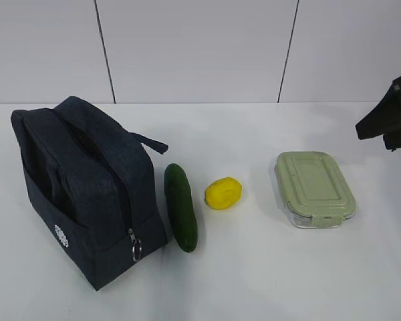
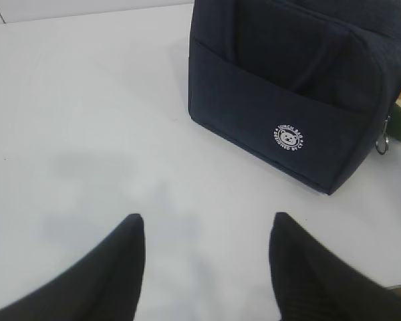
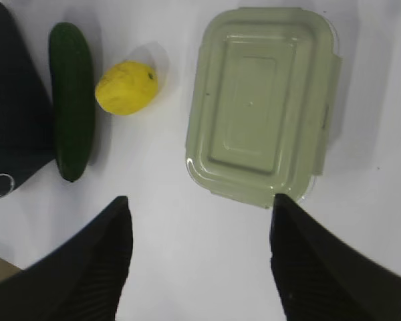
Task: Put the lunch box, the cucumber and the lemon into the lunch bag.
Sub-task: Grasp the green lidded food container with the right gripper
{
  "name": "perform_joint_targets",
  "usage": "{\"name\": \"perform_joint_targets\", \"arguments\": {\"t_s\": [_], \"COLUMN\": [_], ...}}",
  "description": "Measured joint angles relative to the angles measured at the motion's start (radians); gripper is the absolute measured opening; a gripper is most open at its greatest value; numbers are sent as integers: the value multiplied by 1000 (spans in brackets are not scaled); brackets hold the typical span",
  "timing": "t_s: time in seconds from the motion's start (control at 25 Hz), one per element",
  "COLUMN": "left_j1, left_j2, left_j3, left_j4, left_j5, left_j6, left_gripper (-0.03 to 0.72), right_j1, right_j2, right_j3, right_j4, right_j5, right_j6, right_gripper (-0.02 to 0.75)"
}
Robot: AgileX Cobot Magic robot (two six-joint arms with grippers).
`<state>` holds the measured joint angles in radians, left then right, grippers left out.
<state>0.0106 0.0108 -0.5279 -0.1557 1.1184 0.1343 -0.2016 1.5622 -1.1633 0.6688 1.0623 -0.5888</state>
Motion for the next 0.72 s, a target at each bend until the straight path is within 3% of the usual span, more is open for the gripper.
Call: {"name": "perform_joint_targets", "arguments": {"t_s": [0.36,0.52,0.72], "left_j1": [0,0,0], "left_j2": [0,0,0], "left_j3": [0,0,0], "left_j4": [0,0,0], "left_j5": [0,0,0], "left_j6": [0,0,0], "left_gripper": [431,431,431], "right_j1": [-169,-178,-178], "right_j2": [268,405,514], "right_j3": [-19,-79,-172], "right_j4": [268,308,314], "right_j5": [89,109,111], "right_j6": [-372,-449,-478], "right_gripper": [491,498,570]}}
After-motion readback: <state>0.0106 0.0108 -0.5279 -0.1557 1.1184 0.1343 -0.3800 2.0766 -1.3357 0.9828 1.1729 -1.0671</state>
